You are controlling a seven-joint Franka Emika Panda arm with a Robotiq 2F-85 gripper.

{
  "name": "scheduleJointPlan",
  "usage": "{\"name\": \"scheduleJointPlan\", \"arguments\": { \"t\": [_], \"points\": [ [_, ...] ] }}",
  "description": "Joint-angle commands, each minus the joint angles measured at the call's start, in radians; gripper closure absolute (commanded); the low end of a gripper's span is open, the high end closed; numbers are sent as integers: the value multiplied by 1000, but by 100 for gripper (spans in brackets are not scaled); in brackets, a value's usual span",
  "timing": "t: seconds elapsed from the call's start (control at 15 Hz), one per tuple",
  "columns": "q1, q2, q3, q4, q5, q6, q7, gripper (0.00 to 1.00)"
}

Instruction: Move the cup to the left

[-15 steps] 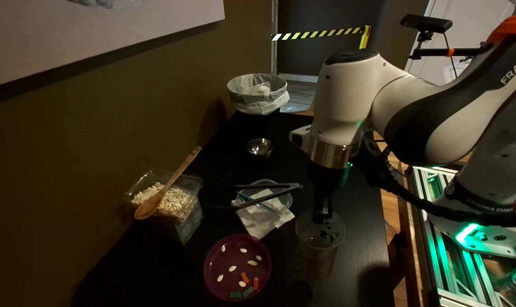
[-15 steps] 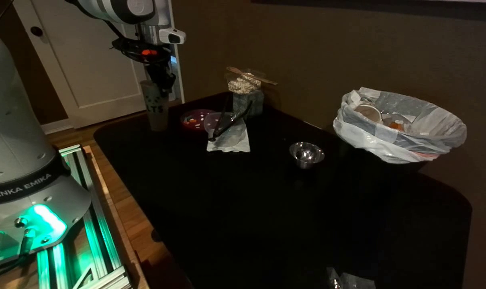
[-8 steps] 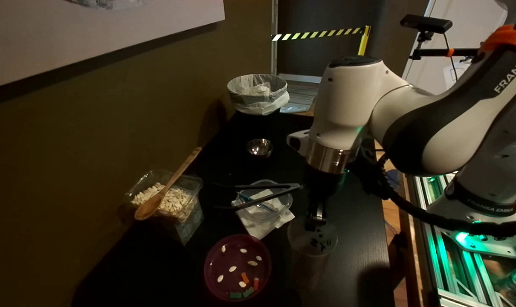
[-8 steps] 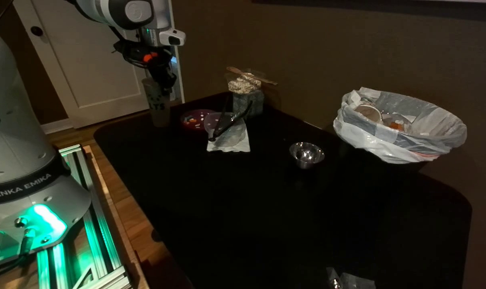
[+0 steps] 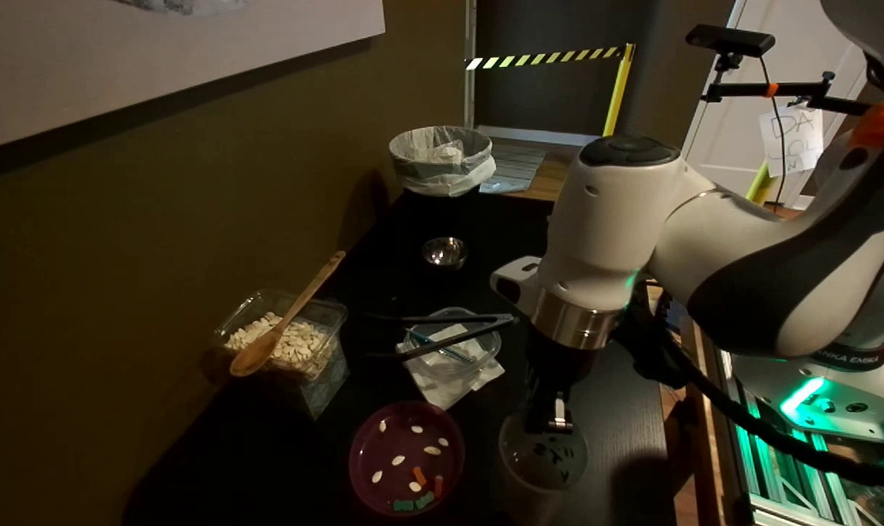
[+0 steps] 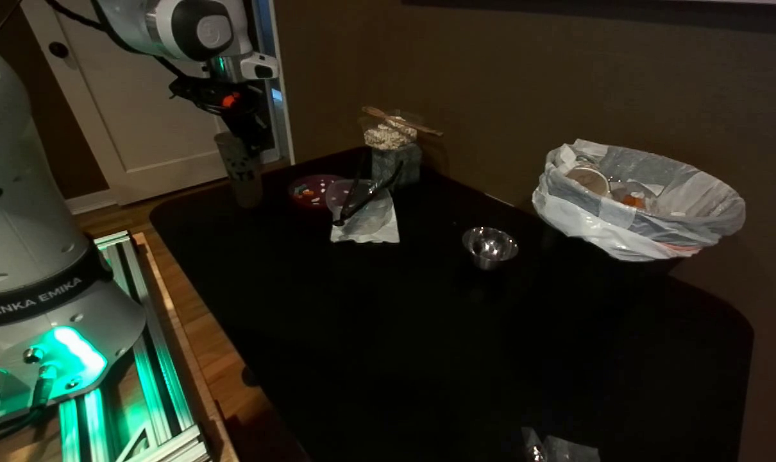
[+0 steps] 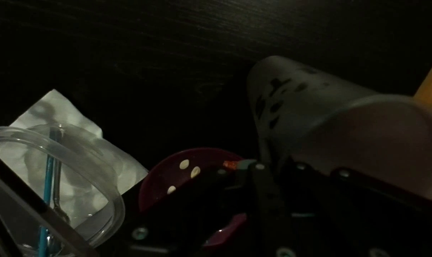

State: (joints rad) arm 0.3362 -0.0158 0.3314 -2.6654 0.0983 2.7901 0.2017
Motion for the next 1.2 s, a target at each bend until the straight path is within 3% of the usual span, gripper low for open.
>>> {"name": "scheduleJointPlan", "arguments": {
  "t": [0.0, 0.33, 0.67, 1.13],
  "points": [
    [11, 28, 21, 19, -150, 55, 126, 99],
    [32, 79, 32, 66, -264, 63, 199, 99],
    [44, 180, 52, 150, -200, 42, 132, 99],
    [42, 254, 68, 218, -214, 54, 127, 99]
  ]
}}
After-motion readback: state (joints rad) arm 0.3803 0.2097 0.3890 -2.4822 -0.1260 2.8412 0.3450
